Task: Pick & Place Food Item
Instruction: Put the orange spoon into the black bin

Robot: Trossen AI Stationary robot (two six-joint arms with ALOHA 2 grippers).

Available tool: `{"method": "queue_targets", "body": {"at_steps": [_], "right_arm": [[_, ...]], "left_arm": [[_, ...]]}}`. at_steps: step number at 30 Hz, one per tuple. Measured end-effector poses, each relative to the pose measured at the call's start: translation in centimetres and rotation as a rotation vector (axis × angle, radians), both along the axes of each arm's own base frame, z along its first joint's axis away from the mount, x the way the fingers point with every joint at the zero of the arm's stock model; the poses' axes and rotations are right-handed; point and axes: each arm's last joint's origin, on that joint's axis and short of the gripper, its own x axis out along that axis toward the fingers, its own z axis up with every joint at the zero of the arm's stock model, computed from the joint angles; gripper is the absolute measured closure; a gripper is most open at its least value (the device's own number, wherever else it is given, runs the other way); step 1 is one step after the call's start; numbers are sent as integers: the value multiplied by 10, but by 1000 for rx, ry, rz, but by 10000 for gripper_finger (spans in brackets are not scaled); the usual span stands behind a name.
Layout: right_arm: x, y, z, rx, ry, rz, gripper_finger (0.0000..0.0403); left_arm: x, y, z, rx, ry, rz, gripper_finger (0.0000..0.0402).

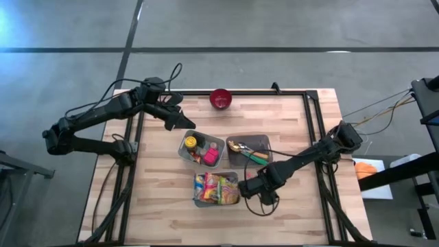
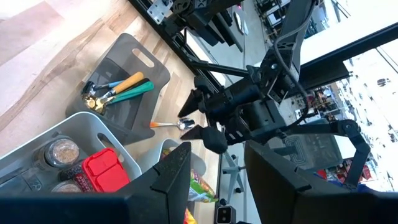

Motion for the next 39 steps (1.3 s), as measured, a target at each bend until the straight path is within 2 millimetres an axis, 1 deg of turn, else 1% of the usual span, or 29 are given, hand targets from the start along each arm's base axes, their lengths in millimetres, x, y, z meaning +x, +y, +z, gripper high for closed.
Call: {"method": "queue_targets", "body": {"at_steps": [3,5,10,16,24,26,28,30,37,39], "right_arm": [[-10,0,-6,26,98,25,96],[-14,0,-11,25,120,32,96],[-17,-1,-24,43,98,80,96],[-22,-2,-38,64,84,92,96],[-23,-2,-40,110,95,102,97],[-23,-2,-40,113,97,102,104],[-23,-3,-40,113,97,99,122],[-22,-4,-40,114,96,94,150],[-16,-12,-40,197,94,68,277],[-13,-14,-44,230,112,61,311]], "left_arm": [[0,0,0,0,0,0,249],[0,0,0,0,0,0,249],[0,0,0,3,-1,-1,249],[0,0,0,3,-1,-1,249],[0,0,0,2,-1,-1,249],[0,0,0,2,-1,-1,249],[0,0,0,2,-1,-1,249],[0,0,0,3,-1,-1,249],[0,0,0,3,-1,-1,249],[0,0,0,2,-1,-1,249]]}}
